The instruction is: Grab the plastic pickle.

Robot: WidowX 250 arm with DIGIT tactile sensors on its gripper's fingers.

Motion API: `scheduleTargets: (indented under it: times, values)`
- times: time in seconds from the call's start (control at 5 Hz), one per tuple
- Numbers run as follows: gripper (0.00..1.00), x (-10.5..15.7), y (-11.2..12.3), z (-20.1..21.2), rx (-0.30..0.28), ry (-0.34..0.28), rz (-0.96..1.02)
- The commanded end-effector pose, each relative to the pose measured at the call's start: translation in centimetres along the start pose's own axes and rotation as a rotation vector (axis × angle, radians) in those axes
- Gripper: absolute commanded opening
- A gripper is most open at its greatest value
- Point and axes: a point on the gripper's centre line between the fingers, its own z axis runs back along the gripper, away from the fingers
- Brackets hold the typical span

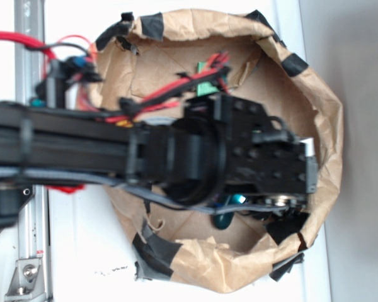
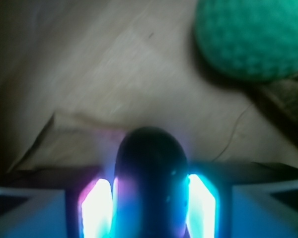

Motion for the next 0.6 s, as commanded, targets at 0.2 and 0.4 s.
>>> scheduleTargets:
  times: [0.2,0.4]
  values:
    - [0.0,3.5,1.0,14.8,-0.189,-0.034,-0.633]
    - [0.0,2.3,-0.1,17.6,-0.107,-0.016,-0.756]
